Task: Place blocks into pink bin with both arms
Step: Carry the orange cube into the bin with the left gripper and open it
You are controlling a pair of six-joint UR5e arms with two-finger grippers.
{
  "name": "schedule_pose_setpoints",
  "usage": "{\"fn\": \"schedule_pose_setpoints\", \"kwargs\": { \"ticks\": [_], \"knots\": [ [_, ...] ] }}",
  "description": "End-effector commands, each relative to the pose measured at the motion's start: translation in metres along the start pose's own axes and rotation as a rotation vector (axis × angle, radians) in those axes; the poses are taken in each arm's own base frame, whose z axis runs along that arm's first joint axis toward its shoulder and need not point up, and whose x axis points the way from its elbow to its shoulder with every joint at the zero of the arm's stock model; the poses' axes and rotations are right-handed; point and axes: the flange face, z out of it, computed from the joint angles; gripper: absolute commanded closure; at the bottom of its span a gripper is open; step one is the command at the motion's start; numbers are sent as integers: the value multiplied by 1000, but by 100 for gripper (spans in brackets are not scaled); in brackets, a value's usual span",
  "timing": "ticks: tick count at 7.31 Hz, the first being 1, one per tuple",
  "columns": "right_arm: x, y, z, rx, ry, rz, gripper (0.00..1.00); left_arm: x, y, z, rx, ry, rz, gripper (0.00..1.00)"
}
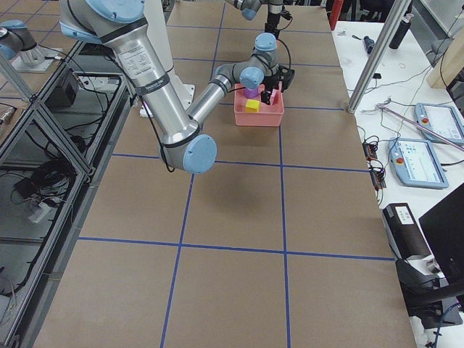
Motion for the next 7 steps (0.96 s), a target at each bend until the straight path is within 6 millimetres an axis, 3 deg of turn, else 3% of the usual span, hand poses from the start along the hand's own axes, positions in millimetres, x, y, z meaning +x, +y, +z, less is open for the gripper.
{"fn": "schedule_pose_setpoints", "kwargs": {
  "ticks": [1, 3, 4, 5, 6, 7],
  "knots": [
    [91, -36, -2, -1, 80, -79, 0, 133, 73, -54, -45, 127, -99, 100],
    [155, -64, 0, 3, 154, -181, 0, 252, 184, -23, -81, 156, -125, 100],
    [163, -69, -1, -3, 161, -199, 0, 296, 233, -12, -64, 128, -137, 100],
    [163, -70, -1, -4, 161, -201, 0, 324, 279, 1, -44, 66, -141, 100],
    [163, -70, 0, -4, 162, -200, 0, 322, 318, 39, -20, 23, -110, 100],
    [164, -70, 0, -4, 164, -199, 0, 318, 341, 67, 3, -3, -88, 100]
  ]
}}
